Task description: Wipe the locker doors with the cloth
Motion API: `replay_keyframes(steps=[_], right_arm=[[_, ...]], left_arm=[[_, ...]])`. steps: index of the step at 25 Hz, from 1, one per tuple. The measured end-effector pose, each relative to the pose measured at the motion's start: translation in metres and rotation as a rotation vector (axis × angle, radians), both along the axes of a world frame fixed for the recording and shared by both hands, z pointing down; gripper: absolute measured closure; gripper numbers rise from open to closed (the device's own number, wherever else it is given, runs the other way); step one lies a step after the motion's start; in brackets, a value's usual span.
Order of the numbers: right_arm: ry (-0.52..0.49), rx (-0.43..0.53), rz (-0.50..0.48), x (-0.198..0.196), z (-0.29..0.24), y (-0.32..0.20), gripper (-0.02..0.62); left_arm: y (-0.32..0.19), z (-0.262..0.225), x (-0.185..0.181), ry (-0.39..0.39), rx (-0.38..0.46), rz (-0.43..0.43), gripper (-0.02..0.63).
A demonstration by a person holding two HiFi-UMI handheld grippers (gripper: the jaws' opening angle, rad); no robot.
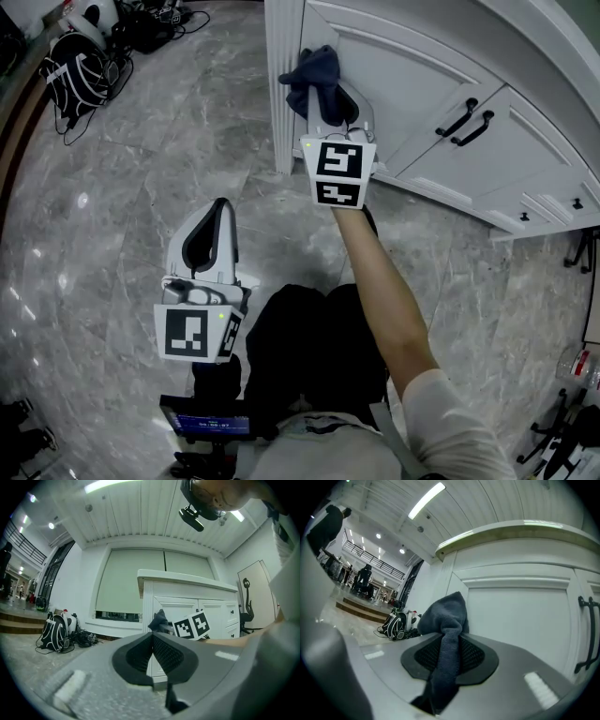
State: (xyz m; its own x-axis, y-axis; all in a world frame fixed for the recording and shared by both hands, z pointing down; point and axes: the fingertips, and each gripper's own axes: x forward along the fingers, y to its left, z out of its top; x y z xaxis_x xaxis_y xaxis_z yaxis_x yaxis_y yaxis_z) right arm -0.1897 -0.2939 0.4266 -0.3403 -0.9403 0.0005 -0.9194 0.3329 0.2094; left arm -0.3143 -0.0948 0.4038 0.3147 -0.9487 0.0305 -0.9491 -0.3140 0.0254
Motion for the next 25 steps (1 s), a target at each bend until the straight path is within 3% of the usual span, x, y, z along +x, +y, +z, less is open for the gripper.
replay_keyframes(steps=[6, 11, 25], right_arm=[[0.055, -0.091, 0.004, -0.002, 0.054, -0.001, 0.506], [0.082, -0.101, 0.016, 0.01, 0.058, -0.001, 0.505], [0.14, -0.053, 0.127, 0.11, 0.043, 0.015, 0.503]], left_arm=[[0.0, 0.004, -0.002, 0.001, -0.009, 0.004, 0.603], [0.002, 0.004, -0.003, 0.001, -0.012, 0.003, 0.603], [-0.003, 0.001, 0.016, 0.002, -0.004, 0.038, 0.604]])
